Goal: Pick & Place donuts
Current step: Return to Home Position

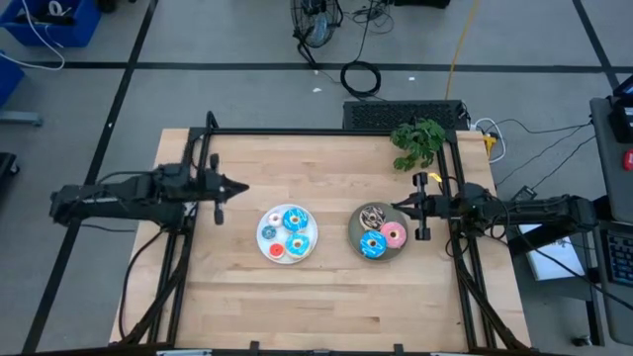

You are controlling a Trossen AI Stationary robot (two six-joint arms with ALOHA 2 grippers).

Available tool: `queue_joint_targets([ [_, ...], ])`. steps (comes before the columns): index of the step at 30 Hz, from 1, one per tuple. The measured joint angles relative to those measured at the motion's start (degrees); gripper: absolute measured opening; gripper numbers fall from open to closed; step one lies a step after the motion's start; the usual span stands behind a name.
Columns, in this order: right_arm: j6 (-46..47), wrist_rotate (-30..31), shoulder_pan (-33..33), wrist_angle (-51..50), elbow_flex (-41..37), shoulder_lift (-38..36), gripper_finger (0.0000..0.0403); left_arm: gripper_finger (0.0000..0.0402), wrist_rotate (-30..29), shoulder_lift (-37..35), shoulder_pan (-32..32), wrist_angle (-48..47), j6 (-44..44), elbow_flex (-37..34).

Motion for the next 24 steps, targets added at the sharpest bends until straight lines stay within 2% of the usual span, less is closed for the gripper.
queue_joint_targets([
  [2,0.80,0.97,0.00,-0.33,0.01,-0.01,0.0000,0.0003,2.83,-2.52,0.44,0.21,-0.39,-0.79],
  [5,1.06,1.05,0.00,-1.06,0.00,0.00,0.0000,0.0003,3.72,-6.97,0.42,1.60,-2.11,-1.48],
  [8,1.33,1.03,0.00,-2.11,0.02,0.01,0.0000,0.0003,6.36,-9.91,0.42,8.49,-2.13,-5.54],
  [10,2.01,1.03,0.00,-2.24,0.01,0.01,0.0000,0.0002,8.37,-10.49,0.50,12.69,-0.63,-9.64],
  [15,4.25,1.07,0.00,-2.26,0.02,0.01,0.0000,0.0008,7.47,-10.54,3.16,21.06,-0.05,-17.86],
  [20,5.13,1.03,0.00,-2.37,0.00,0.01,0.0000,0.0004,16.89,-10.60,6.85,24.48,-3.95,-21.76],
  [24,5.12,1.08,0.00,-2.15,0.01,-0.01,0.0000,0.0007,19.12,-10.63,8.09,24.82,-8.41,-22.53],
])
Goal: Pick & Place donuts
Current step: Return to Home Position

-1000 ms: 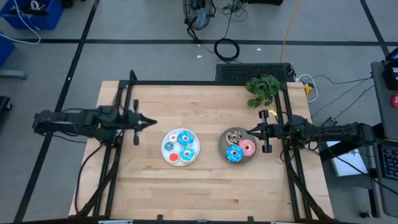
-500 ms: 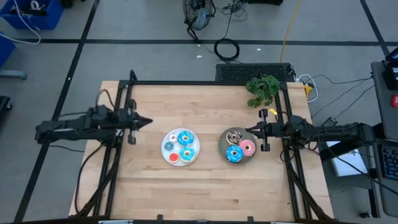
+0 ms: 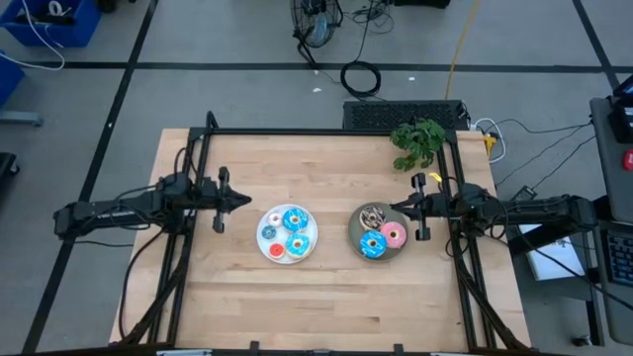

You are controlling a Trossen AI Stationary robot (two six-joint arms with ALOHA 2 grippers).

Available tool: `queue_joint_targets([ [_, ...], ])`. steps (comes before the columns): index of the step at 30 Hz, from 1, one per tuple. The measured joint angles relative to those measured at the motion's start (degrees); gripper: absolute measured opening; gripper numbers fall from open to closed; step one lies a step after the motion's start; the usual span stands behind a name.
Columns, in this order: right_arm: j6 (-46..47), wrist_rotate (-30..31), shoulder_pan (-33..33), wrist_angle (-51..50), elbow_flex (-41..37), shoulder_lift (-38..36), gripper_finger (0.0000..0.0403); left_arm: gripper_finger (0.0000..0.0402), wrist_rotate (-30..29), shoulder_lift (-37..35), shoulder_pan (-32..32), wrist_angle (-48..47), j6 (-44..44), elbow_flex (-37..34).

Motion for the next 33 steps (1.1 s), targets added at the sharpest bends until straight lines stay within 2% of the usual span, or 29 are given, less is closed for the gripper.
queue_joint_targets([
  [6,0.04,0.05,0.00,0.33,0.00,-0.06,0.0000,0.0003,-2.06,-1.54,-2.05,-0.25,2.32,-0.02],
  [11,1.14,0.05,0.00,0.46,0.01,-0.17,0.0000,0.0002,-4.43,-6.61,-5.46,-1.62,7.49,-0.04],
  [14,2.10,0.05,0.00,0.46,0.01,-0.17,0.0000,0.0002,-5.53,-9.97,-6.04,-6.15,10.53,-0.02],
  [21,3.70,0.05,-0.06,0.44,0.01,-0.17,0.0000,0.0001,-5.70,-14.19,-5.90,-13.38,12.05,-0.04],
  [25,3.07,0.01,-0.07,0.12,0.00,-0.17,0.0000,0.0001,-8.33,-15.55,-5.90,-17.68,11.40,-0.04],
  [29,3.09,0.03,-0.07,0.05,-0.15,-0.13,0.0000,0.0001,-8.56,-16.14,-5.90,-18.28,10.98,-1.46],
  [33,3.09,0.14,-0.11,3.55,-2.06,-0.13,0.0000,0.0001,-8.64,-15.89,-5.61,-14.52,10.01,-3.63],
])
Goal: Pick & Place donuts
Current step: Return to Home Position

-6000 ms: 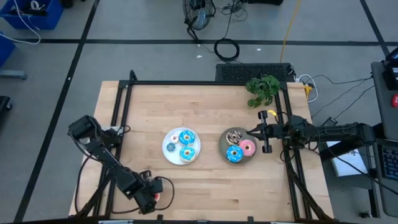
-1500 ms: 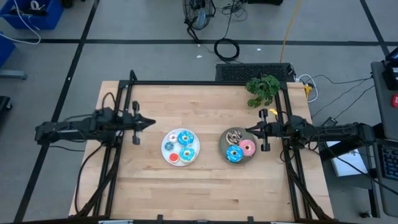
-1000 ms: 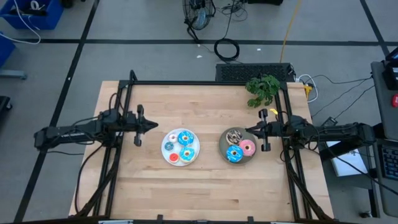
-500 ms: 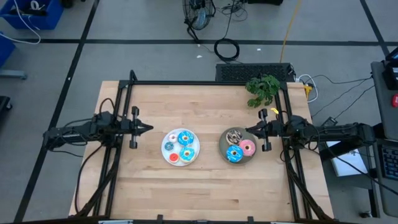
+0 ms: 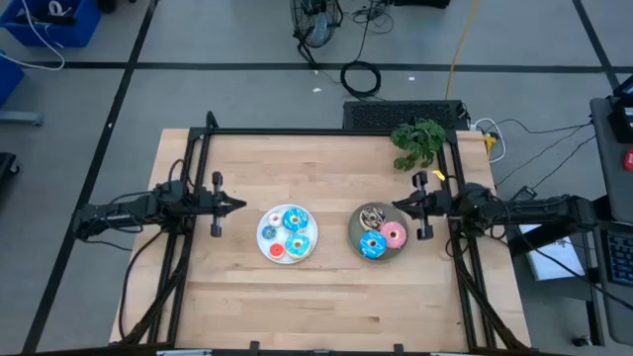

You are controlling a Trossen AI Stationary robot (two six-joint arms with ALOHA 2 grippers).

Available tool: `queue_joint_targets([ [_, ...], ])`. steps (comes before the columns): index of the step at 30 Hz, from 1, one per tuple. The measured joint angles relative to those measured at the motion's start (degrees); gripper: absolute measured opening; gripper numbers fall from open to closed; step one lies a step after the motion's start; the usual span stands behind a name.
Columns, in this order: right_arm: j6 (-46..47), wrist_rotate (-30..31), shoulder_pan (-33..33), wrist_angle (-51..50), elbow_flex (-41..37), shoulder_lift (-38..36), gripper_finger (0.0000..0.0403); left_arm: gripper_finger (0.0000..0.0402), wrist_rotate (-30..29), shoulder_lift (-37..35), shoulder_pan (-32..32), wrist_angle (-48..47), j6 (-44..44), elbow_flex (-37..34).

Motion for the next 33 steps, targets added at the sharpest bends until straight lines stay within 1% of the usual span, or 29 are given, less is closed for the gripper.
queue_joint_targets([
  [7,1.45,-0.04,-0.02,1.65,-0.03,0.00,0.0000,0.0000,0.97,0.28,1.29,0.74,-0.57,-0.24],
  [14,2.13,-0.01,0.00,1.81,-0.03,-0.02,0.0000,0.0003,0.44,0.28,1.53,0.79,0.14,-0.26],
  [22,2.13,-0.02,0.02,2.07,-0.01,-0.04,0.0000,0.0023,0.10,0.28,1.53,0.87,0.37,-0.28],
  [33,2.13,-0.04,0.02,2.05,-0.01,-0.02,0.0000,0.0025,0.08,0.28,1.53,0.90,0.40,-0.28],
])
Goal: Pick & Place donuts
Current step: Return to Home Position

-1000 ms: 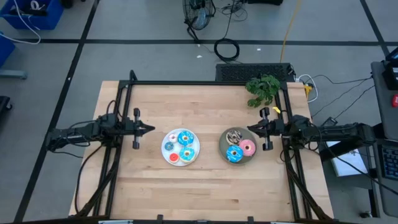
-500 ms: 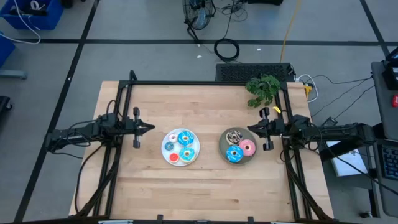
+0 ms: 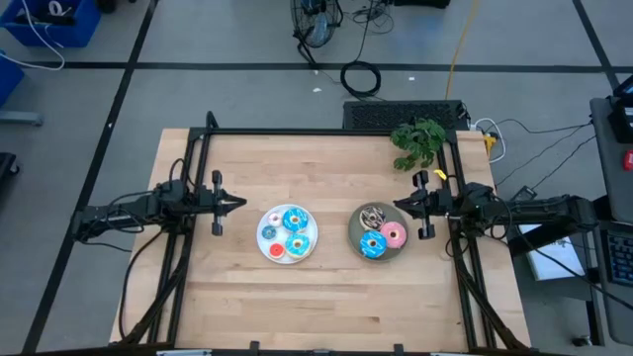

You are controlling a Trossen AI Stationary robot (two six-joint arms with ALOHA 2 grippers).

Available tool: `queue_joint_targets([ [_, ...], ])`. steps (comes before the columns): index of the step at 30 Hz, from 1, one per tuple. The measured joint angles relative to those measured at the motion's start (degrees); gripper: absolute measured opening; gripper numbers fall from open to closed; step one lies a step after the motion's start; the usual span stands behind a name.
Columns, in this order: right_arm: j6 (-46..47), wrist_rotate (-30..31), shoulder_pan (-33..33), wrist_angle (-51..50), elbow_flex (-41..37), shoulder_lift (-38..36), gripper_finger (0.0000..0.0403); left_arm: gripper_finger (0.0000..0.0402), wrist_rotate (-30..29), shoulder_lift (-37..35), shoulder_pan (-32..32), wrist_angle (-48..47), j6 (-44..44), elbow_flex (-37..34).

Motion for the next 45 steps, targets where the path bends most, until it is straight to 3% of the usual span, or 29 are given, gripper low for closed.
queue_joint_targets([
  [17,4.02,0.02,0.00,-1.12,0.04,-0.02,0.0000,0.0026,-0.09,0.00,-0.04,0.00,0.56,-0.02],
  [22,4.63,5.20,0.02,-8.71,0.04,-0.39,0.0000,0.0026,-0.09,0.02,-0.04,2.02,1.44,-0.07],
  [25,6.52,7.58,0.01,-11.58,0.04,-2.37,0.0000,0.0026,-1.27,0.03,-0.04,-2.17,0.46,0.50],
  [31,4.91,4.37,0.01,-9.86,0.04,-12.09,0.0000,0.0026,-1.25,-0.03,-0.01,-2.89,-1.51,0.74],
  [36,5.18,4.75,0.00,-16.92,0.04,-18.55,0.0000,0.0026,-1.07,0.02,-0.02,-2.95,-2.01,0.74],
  [45,6.49,4.70,0.00,-21.06,0.04,-19.82,0.0000,0.0026,-1.22,0.09,0.00,-2.99,-2.58,0.74],
])
